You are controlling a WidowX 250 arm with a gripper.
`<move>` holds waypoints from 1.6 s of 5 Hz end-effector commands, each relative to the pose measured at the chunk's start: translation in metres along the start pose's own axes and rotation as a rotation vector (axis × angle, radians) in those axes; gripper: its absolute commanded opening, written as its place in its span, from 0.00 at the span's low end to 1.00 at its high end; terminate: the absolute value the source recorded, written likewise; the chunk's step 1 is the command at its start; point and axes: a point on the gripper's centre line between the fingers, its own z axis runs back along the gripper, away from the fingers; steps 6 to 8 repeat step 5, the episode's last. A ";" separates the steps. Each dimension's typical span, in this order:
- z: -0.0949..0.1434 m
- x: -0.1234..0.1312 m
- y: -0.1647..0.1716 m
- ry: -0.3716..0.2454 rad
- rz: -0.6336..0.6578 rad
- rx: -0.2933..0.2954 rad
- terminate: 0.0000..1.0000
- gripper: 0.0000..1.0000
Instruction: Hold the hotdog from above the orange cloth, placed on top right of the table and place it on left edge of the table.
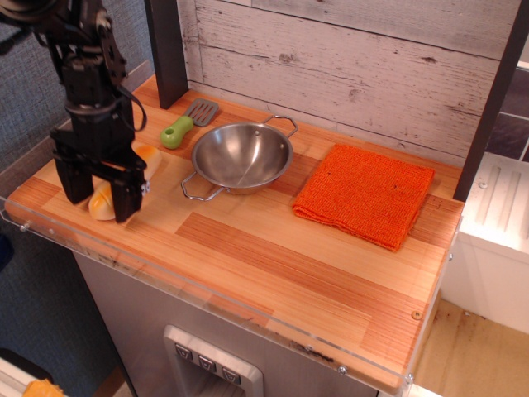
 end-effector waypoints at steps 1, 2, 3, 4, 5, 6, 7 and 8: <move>0.074 -0.006 -0.009 -0.156 -0.047 0.048 0.00 1.00; 0.083 -0.006 -0.024 -0.188 -0.092 0.031 0.00 1.00; 0.079 -0.005 -0.031 -0.158 -0.131 0.034 0.00 1.00; 0.079 -0.005 -0.031 -0.158 -0.131 0.034 0.00 1.00; 0.079 -0.005 -0.031 -0.158 -0.131 0.034 1.00 1.00; 0.079 -0.005 -0.031 -0.158 -0.131 0.034 1.00 1.00; 0.079 -0.005 -0.031 -0.158 -0.131 0.034 1.00 1.00; 0.079 -0.005 -0.031 -0.158 -0.131 0.034 1.00 1.00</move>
